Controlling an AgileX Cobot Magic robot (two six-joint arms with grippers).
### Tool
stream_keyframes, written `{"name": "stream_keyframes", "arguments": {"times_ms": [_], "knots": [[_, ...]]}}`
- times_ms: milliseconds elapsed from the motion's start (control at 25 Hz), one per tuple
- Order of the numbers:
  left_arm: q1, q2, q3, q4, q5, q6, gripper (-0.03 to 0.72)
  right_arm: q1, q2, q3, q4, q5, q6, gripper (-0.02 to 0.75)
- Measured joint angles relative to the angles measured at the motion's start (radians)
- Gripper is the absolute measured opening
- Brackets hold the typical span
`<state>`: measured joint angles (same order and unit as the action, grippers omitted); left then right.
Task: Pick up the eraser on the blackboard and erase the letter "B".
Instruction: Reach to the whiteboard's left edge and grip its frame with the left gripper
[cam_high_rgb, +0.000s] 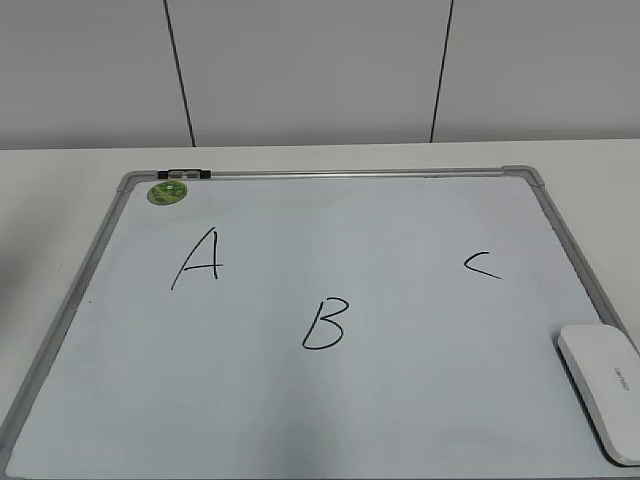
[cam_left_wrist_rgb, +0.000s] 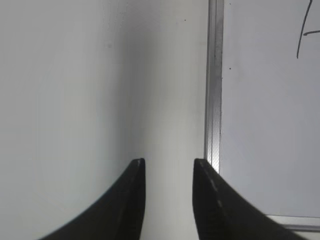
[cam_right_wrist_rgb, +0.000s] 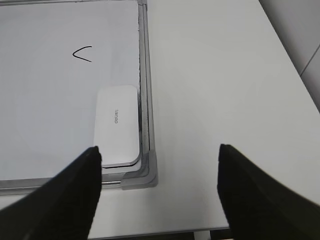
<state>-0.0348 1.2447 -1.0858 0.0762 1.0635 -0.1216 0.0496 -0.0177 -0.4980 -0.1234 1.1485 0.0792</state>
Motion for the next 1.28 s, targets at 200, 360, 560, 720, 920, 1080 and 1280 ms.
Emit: {"name": "stream_keyframes", "arguments": {"times_ms": [200,360,560,720,920,1080,1280], "knots": [[0.000,0.162,-0.099,-0.023,-0.007,0.000,0.259,0.000,0.000,0.000,0.000,0.000,0.000,0.536],[0.000,0.269,-0.158,-0.054,-0.012,0.000,0.245,0.000,0.000,0.000,0.000,0.000,0.000,0.536],[0.000,0.393,-0.214,-0.106,-0.012,0.000,0.244,0.000,0.000,0.000,0.000,0.000,0.000,0.536],[0.000,0.485,-0.275,-0.112,-0.012,0.005,0.244,0.000,0.000,0.000,0.000,0.000,0.000,0.536],[0.000,0.584,-0.372,-0.113,-0.013,0.068,0.244,0.000,0.000,0.000,0.000,0.000,0.000,0.536],[-0.015,0.649,-0.430,-0.098,-0.013,0.100,0.243,0.000,0.000,0.000,0.000,0.000,0.000,0.536],[-0.052,0.734,-0.443,-0.056,-0.014,0.138,0.243,0.000,0.000,0.000,0.000,0.000,0.000,0.536]]}}
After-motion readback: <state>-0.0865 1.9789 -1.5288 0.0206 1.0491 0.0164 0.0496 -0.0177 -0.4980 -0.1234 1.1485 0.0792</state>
